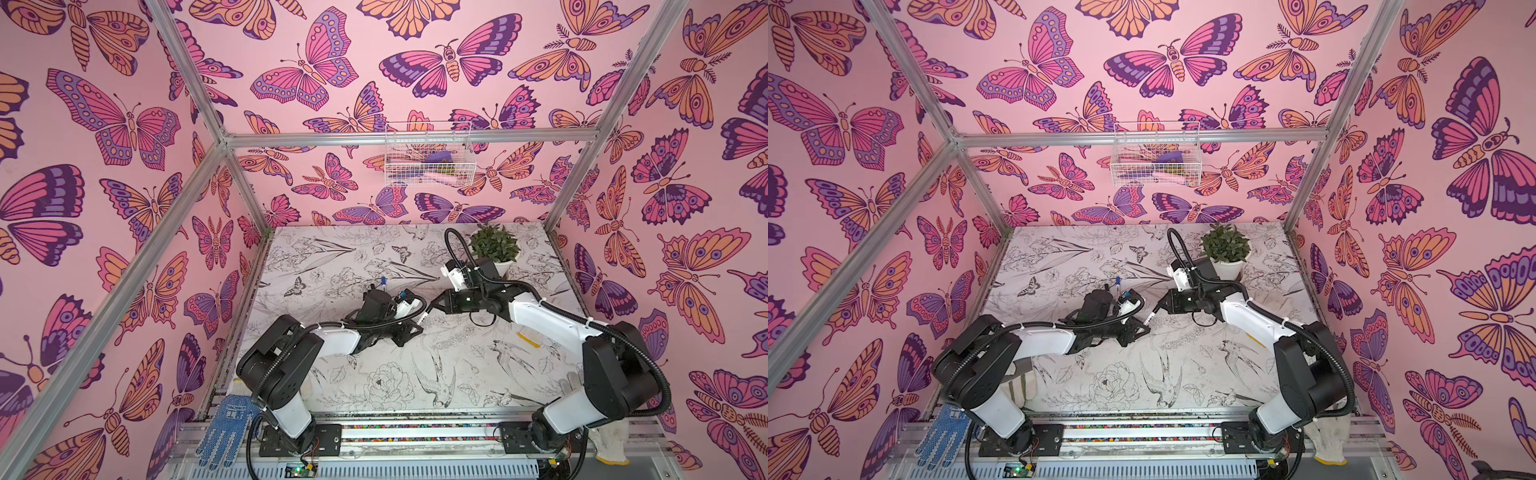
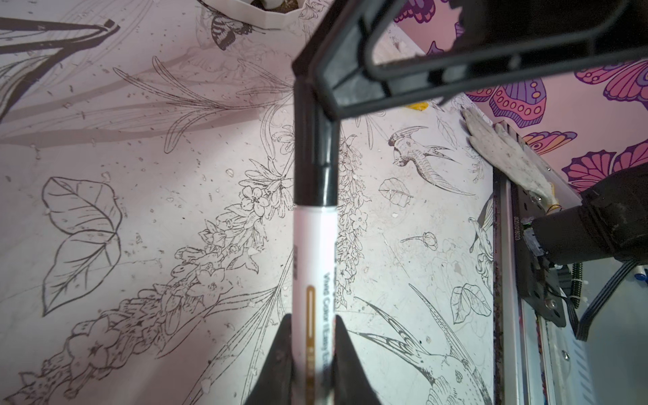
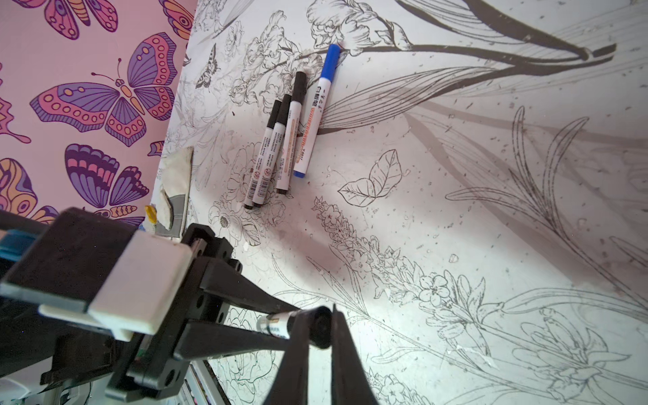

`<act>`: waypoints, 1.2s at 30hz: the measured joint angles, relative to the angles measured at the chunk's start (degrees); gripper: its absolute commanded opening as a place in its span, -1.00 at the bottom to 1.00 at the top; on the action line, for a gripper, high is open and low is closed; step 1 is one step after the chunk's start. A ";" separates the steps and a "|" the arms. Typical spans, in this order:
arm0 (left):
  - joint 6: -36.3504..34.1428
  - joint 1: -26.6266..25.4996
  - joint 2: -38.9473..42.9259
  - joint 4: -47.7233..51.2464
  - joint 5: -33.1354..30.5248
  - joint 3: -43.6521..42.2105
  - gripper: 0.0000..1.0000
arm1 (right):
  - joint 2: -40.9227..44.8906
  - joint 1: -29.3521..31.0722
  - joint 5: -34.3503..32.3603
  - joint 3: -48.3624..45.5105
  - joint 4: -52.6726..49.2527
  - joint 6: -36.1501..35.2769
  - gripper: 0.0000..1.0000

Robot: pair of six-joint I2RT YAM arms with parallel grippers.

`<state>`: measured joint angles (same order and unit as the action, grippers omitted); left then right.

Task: Insert the pens into the pen caps
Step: 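Open and withdraw the right gripper from the capped marker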

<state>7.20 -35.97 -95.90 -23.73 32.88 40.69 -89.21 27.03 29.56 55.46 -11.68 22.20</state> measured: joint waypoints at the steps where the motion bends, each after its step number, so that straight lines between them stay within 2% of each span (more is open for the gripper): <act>1: -0.48 -0.04 0.00 0.59 -0.35 0.00 -1.00 | -0.37 0.28 -0.52 0.07 -0.26 -0.07 -1.00; 6: -2.32 -0.90 0.00 3.30 -3.04 0.09 -1.00 | -1.49 1.64 -3.91 0.31 -2.32 -1.01 -1.00; 9: -2.58 -1.03 0.26 -3.87 -4.87 3.06 -1.00 | -1.49 3.74 -1.44 -1.95 -8.52 -0.81 -1.00; 10: -2.64 -0.92 1.05 -2.71 -5.20 3.93 -1.00 | -1.18 3.50 -2.23 -2.99 -8.48 0.83 -1.00; 12: -2.58 -0.94 1.22 -7.26 -5.16 4.68 -1.00 | -0.94 2.27 0.48 -3.67 -9.99 0.79 -1.00; 16: -2.29 -1.60 1.55 -9.35 -5.66 4.72 -1.00 | -0.33 1.60 2.78 -2.84 -10.45 1.33 -1.00; 29: -1.75 -2.97 1.55 -18.86 -6.38 2.71 -1.00 | 3.37 0.39 2.25 2.08 -18.62 1.03 -1.00; 30: -1.75 -3.08 1.55 -19.98 -6.49 2.43 -1.00 | 3.89 0.09 2.32 2.51 -19.32 0.59 -0.97; 34: -1.75 -3.80 1.44 -23.43 -6.88 0.92 -1.00 | 6.78 -1.92 3.54 3.23 -19.54 -0.04 -0.58; 36: -1.73 -4.00 0.96 -24.52 -7.04 -0.20 -1.00 | 8.13 -3.78 3.56 3.82 -19.34 0.07 -0.46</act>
<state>5.48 -39.97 -94.94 -48.25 25.85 40.49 -81.08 23.24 33.12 59.29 -31.03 22.26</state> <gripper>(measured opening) 0.158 0.225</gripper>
